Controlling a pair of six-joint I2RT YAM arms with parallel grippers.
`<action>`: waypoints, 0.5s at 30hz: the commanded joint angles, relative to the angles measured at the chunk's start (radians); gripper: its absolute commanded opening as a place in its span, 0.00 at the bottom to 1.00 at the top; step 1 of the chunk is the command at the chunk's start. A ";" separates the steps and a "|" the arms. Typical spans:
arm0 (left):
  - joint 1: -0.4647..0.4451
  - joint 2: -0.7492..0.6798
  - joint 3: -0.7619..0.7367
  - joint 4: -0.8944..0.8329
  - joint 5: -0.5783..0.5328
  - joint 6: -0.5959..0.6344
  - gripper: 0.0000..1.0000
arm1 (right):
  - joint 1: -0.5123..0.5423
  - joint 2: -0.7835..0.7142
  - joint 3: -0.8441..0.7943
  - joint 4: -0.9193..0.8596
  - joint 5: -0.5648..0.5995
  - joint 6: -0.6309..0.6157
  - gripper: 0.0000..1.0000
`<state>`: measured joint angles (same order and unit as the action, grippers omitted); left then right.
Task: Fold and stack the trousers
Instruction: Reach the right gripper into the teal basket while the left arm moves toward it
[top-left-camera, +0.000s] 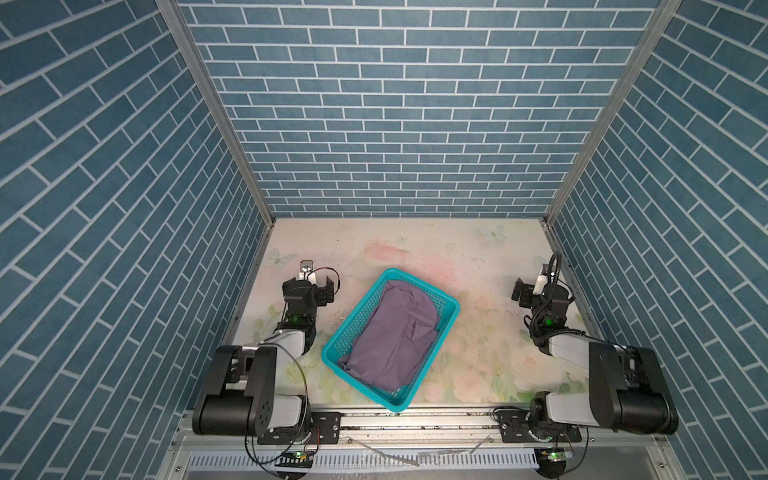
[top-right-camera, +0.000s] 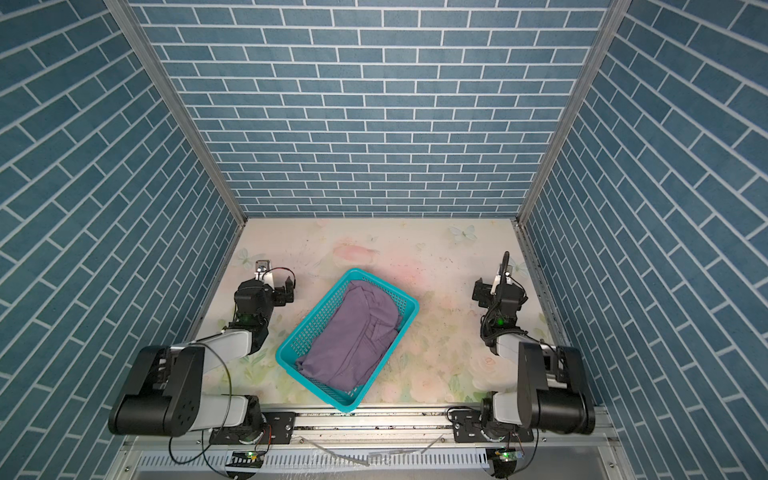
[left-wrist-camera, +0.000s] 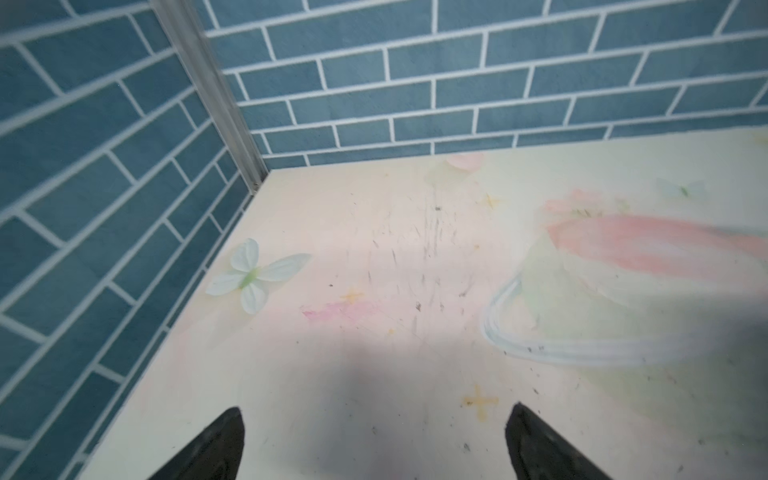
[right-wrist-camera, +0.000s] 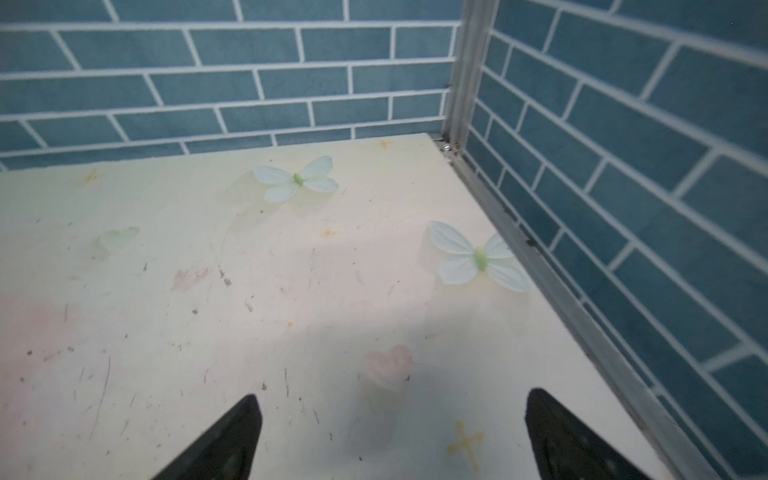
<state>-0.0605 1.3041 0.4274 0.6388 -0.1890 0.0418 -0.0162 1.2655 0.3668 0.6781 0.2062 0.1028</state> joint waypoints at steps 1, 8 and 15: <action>-0.010 -0.096 0.101 -0.284 -0.213 -0.170 0.99 | 0.030 -0.150 0.075 -0.326 0.238 0.135 0.99; -0.010 -0.138 0.468 -0.980 -0.311 -0.532 0.99 | 0.117 -0.336 0.188 -0.799 0.222 0.345 0.99; -0.010 -0.227 0.511 -1.115 -0.085 -0.540 0.99 | 0.232 -0.325 0.215 -0.985 0.094 0.413 0.89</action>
<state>-0.0669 1.1099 0.9318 -0.3050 -0.3725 -0.4606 0.1726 0.9459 0.5724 -0.1490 0.3557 0.4267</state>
